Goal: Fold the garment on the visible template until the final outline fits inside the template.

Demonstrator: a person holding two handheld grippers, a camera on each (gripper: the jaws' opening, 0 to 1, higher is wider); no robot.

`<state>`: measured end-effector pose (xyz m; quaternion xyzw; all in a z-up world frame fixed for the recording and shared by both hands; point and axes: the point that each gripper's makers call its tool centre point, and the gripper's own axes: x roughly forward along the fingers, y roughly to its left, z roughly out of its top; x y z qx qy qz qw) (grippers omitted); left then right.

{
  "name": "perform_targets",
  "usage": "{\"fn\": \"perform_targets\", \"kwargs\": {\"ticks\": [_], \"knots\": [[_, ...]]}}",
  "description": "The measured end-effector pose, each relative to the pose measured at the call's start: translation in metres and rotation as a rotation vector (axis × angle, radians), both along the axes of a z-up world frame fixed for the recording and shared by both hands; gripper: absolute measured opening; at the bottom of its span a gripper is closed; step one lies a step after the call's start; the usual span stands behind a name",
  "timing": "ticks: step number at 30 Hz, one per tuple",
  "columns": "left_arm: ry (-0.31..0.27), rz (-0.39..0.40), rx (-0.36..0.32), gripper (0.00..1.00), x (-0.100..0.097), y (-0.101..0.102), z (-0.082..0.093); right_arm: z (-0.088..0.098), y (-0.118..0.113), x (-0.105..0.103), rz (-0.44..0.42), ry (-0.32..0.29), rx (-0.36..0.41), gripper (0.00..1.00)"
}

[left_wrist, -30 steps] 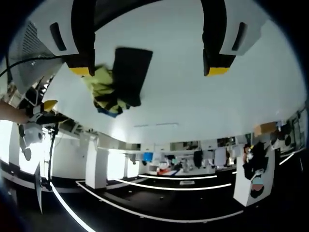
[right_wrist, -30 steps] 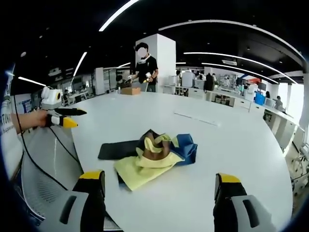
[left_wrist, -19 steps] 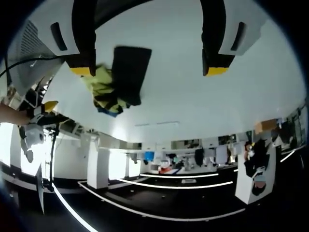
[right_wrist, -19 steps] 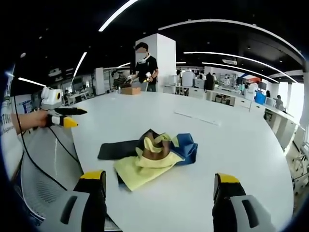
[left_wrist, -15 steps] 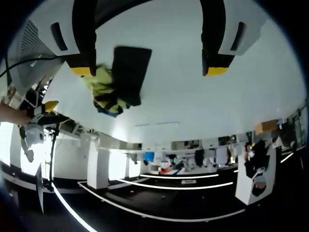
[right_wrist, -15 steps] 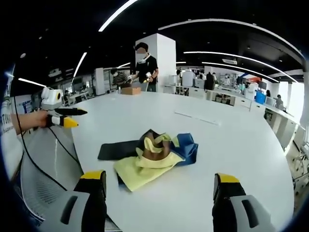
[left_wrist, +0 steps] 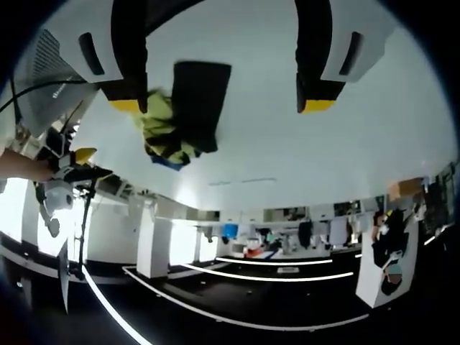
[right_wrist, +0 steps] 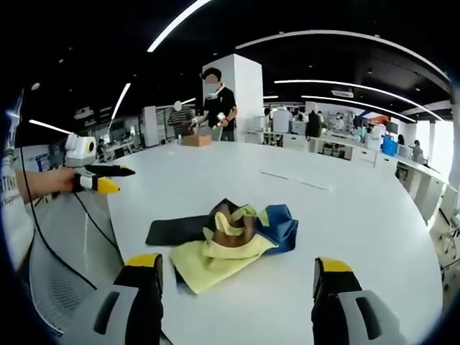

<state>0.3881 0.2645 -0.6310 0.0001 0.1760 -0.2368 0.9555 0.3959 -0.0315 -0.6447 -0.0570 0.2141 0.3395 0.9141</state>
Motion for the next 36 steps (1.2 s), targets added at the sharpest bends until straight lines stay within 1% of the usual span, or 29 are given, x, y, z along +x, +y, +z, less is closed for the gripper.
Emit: {"fn": "perform_targets", "kwargs": {"ticks": [2, 4, 5, 8, 10, 11, 13, 14, 15, 17, 19, 22, 25, 27, 29, 33, 36], "knots": [[-0.003, -0.01, 0.001, 0.79, 0.003, -0.003, -0.001, 0.0, 0.002, 0.003, 0.004, -0.004, 0.004, 0.83], [0.002, -0.032, -0.017, 0.77, 0.004, -0.009, -0.002, 0.0, 0.004, 0.006, 0.013, -0.005, 0.011, 0.82], [0.013, -0.076, -0.043, 0.76, 0.003, -0.017, -0.004, -0.001, 0.005, 0.008, 0.016, -0.005, 0.017, 0.81], [0.028, -0.086, -0.031, 0.76, 0.011, -0.016, -0.009, -0.002, 0.007, 0.013, 0.023, -0.005, 0.036, 0.76], [0.022, -0.104, -0.017, 0.75, 0.015, -0.019, -0.009, -0.005, 0.008, 0.016, 0.026, 0.002, 0.039, 0.75], [0.02, -0.105, -0.022, 0.75, 0.017, -0.019, -0.007, -0.007, 0.008, 0.018, 0.027, 0.005, 0.036, 0.74], [0.008, -0.109, -0.059, 0.75, 0.021, -0.024, -0.003, -0.009, 0.007, 0.022, 0.029, 0.006, 0.032, 0.72], [0.004, -0.115, -0.063, 0.74, 0.024, -0.027, -0.002, -0.009, 0.007, 0.024, 0.035, 0.01, 0.037, 0.7], [0.004, -0.119, -0.06, 0.73, 0.025, -0.028, -0.002, -0.009, 0.007, 0.025, 0.038, 0.011, 0.038, 0.69], [0.001, -0.142, -0.034, 0.71, 0.029, -0.034, -0.005, -0.008, 0.008, 0.029, 0.046, 0.008, 0.039, 0.68], [-0.008, -0.152, -0.028, 0.68, 0.033, -0.038, -0.007, -0.008, 0.009, 0.033, 0.061, 0.007, 0.04, 0.67], [-0.012, -0.179, -0.075, 0.64, 0.038, -0.05, -0.008, -0.007, 0.013, 0.039, 0.084, 0.007, 0.04, 0.65], [0.004, -0.2, -0.046, 0.6, 0.043, -0.058, -0.014, -0.006, 0.014, 0.046, 0.097, 0.0, 0.033, 0.62], [0.008, -0.218, -0.035, 0.58, 0.047, -0.065, -0.016, -0.004, 0.015, 0.052, 0.1, 0.004, 0.054, 0.59], [0.007, -0.234, -0.039, 0.56, 0.05, -0.071, -0.016, -0.003, 0.016, 0.057, 0.104, 0.01, 0.075, 0.57], [0.017, -0.258, -0.034, 0.53, 0.057, -0.083, -0.019, -0.006, 0.017, 0.066, 0.121, 0.011, 0.055, 0.54], [0.046, -0.279, -0.045, 0.51, 0.062, -0.092, -0.023, -0.009, 0.017, 0.07, 0.133, 0.009, 0.036, 0.51]]}}
